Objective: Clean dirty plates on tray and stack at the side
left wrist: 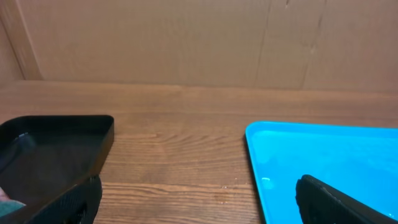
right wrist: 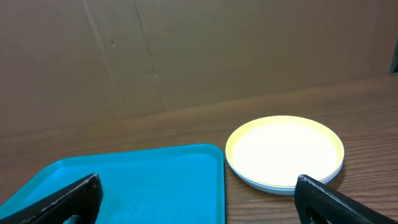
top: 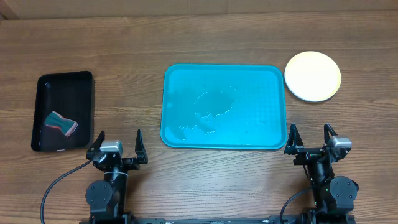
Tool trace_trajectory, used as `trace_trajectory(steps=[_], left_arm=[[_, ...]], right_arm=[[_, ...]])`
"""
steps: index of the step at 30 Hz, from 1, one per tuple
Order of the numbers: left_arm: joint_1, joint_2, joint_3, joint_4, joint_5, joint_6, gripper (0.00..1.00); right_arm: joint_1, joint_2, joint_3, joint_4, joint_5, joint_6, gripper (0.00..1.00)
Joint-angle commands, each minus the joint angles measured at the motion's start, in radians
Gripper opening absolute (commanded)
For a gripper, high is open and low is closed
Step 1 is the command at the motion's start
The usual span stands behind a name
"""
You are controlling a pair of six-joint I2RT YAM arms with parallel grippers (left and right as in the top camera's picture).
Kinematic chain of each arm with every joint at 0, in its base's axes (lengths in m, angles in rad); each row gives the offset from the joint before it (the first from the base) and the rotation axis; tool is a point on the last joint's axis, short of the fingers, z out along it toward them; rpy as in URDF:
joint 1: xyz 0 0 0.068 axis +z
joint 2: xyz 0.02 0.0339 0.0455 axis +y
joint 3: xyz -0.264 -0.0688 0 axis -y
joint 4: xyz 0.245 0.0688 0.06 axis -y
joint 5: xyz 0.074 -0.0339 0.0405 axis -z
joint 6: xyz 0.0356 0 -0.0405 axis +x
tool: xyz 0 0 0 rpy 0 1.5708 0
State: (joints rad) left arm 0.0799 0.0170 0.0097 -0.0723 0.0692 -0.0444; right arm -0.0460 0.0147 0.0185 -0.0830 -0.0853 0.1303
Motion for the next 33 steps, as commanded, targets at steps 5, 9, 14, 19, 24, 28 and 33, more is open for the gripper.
trace_trajectory(steps=[5,9,14,19,24,28,33], left_arm=[[-0.002,-0.014,-0.005,-0.004,-0.017,0.015,1.0],[-0.003,-0.014,-0.005,-0.004,-0.011,0.015,1.0],[-0.026,-0.014,-0.005,-0.005,-0.019,0.058,1.0],[-0.05,-0.014,-0.005,-0.006,-0.027,0.1,1.0],[-0.05,-0.014,-0.005,-0.006,-0.026,0.092,1.0],[-0.05,-0.014,-0.005,-0.006,-0.029,0.09,1.0],[-0.05,-0.014,-0.005,-0.005,-0.019,0.04,1.0]], right_arm=[[-0.004,-0.012,-0.01,0.004,0.01,0.003,1.0],[-0.004,-0.012,-0.01,0.004,0.01,0.003,1.0],[-0.004,-0.012,-0.01,0.004,0.01,0.003,1.0],[-0.004,-0.012,-0.01,0.004,0.01,0.003,1.0],[-0.004,-0.012,-0.01,0.004,0.01,0.003,1.0],[-0.004,-0.012,-0.01,0.004,0.01,0.003,1.0],[-0.004,-0.012,-0.01,0.004,0.01,0.003,1.0]])
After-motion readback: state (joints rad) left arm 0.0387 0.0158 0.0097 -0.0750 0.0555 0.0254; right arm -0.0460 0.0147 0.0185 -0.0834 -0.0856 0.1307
